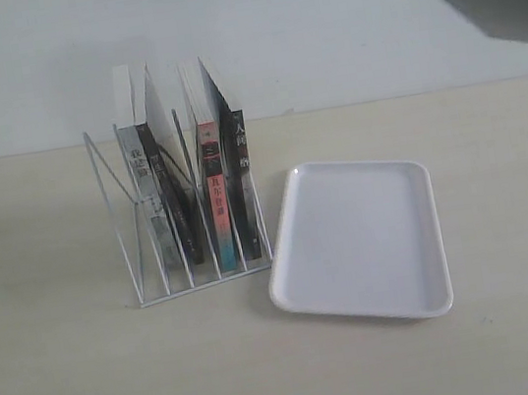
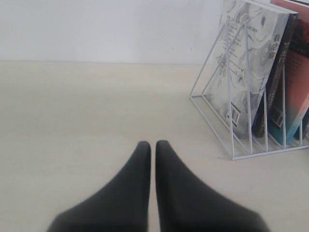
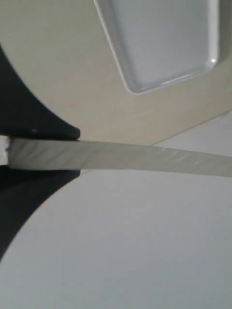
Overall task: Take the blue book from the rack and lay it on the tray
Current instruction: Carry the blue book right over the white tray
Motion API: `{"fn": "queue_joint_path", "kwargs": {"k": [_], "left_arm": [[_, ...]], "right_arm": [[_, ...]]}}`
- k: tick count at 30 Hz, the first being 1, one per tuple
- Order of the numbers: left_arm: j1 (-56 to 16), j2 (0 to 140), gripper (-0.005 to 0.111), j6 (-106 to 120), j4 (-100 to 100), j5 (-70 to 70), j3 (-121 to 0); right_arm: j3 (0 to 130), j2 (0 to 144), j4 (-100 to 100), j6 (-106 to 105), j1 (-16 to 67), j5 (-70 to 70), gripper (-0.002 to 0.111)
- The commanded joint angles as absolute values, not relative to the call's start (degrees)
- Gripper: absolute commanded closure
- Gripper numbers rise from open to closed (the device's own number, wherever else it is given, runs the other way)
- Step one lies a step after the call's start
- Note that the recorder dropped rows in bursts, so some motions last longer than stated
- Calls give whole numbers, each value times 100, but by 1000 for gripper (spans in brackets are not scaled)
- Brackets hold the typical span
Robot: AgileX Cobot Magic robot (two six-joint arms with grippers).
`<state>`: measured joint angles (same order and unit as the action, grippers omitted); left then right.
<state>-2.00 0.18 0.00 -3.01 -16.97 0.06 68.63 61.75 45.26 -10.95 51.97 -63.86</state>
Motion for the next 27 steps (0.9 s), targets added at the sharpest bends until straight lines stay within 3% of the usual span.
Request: {"fn": "queue_joint_path", "kwargs": {"k": [1, 5, 10, 27], "left_arm": [[-189, 0, 103, 0, -324, -1672, 0], [-189, 0, 103, 0, -324, -1672, 0], [-189, 0, 103, 0, -324, -1672, 0], [-189, 0, 103, 0, -324, -1672, 0]], "right_arm": [[5841, 6129, 4599, -1828, 5189, -4377, 108], [4661, 6207, 4851, -1813, 4647, -2704, 108], [4511, 6817, 4871, -1937, 3595, -920, 108], [4703, 8762, 4877, -2136, 2782, 201, 108]]}}
